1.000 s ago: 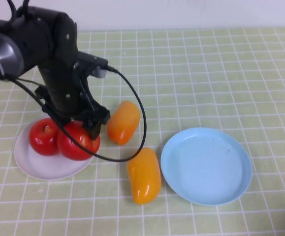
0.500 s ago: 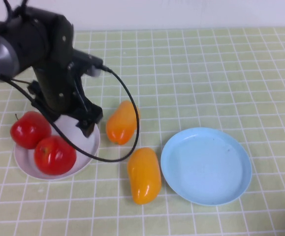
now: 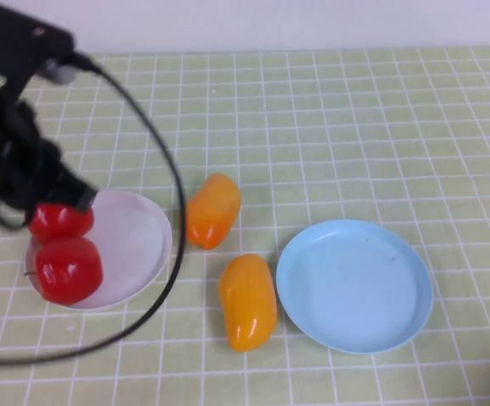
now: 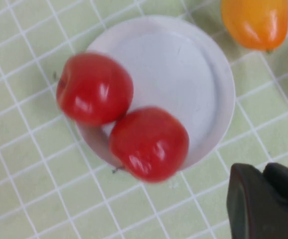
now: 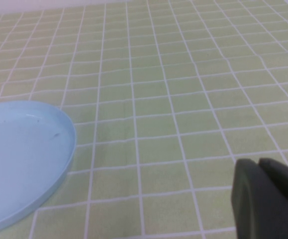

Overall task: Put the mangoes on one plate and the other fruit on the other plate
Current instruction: Put another type of fruit in the right plate

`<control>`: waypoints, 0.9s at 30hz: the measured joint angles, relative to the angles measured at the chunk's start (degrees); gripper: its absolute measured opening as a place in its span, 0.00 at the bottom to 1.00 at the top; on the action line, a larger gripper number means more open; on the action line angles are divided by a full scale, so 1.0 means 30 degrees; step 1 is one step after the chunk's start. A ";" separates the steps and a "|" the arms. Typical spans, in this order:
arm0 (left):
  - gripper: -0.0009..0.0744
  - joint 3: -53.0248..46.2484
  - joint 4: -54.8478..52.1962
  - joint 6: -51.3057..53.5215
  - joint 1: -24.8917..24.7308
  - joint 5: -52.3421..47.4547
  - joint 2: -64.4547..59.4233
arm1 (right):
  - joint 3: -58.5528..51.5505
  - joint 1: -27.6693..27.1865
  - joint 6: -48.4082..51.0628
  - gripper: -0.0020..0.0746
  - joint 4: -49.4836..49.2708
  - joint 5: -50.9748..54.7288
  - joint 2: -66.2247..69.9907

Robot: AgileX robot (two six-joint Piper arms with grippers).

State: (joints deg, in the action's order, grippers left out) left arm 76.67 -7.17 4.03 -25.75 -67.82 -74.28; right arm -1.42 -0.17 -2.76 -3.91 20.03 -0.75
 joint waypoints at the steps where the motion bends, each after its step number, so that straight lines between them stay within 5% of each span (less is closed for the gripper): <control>1: 0.04 -0.0729 -0.0030 -0.0081 0.0000 0.0254 0.0766 | 0.0000 0.0000 0.0000 0.00 0.0000 0.0000 0.0000; 12: 0.02 -0.8411 0.0486 -0.1084 0.0000 0.5453 0.9210 | 0.0000 0.0000 0.0000 0.00 0.0000 0.0000 0.0000; 20: 0.02 -0.9414 0.0371 -0.1445 0.0000 0.6327 1.1239 | 0.0000 0.0000 0.0000 0.00 0.0000 0.0000 0.0000; 27: 0.02 -1.2155 -0.0024 -0.1480 0.0000 1.2931 1.3424 | 0.0000 0.0000 0.0000 0.00 0.0000 0.0000 0.0000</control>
State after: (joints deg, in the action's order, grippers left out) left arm 40.20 -7.24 -0.41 -25.75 -29.03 -34.00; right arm -1.42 -0.17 -2.76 -3.91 20.03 -0.75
